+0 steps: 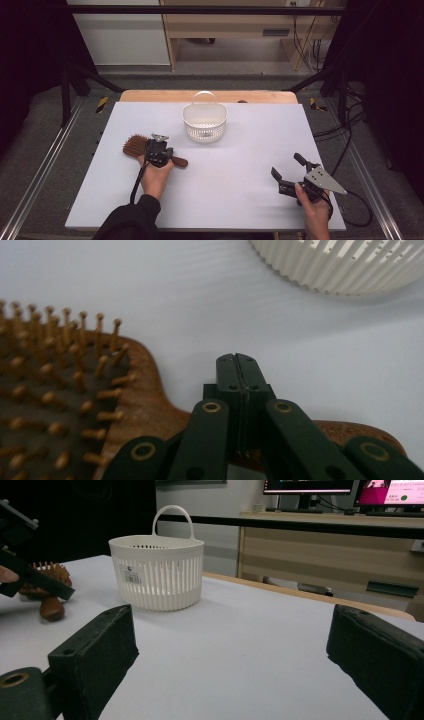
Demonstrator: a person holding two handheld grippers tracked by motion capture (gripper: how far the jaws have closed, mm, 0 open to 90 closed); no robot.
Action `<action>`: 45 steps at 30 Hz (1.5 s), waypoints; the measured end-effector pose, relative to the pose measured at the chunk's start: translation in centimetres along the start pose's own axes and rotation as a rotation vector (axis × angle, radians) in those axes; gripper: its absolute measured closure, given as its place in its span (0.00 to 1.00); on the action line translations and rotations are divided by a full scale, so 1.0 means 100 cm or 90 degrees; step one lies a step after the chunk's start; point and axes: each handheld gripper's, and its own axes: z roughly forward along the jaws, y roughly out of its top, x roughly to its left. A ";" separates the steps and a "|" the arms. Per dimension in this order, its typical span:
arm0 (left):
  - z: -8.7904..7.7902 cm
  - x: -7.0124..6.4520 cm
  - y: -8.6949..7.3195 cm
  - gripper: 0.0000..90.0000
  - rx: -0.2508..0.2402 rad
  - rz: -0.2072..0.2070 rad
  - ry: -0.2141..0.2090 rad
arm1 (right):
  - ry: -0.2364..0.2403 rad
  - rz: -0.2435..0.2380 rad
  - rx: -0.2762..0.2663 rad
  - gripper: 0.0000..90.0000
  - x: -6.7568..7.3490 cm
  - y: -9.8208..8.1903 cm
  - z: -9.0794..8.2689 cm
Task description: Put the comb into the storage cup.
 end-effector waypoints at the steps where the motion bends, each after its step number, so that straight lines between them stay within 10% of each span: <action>1: -0.002 0.001 -0.002 1.00 0.001 0.000 -0.003 | 0.000 0.000 0.000 0.07 0.000 0.000 0.000; 45: -0.059 0.071 -0.050 1.00 0.019 0.046 -0.006 | 0.011 -0.012 0.012 0.06 0.004 -0.002 0.006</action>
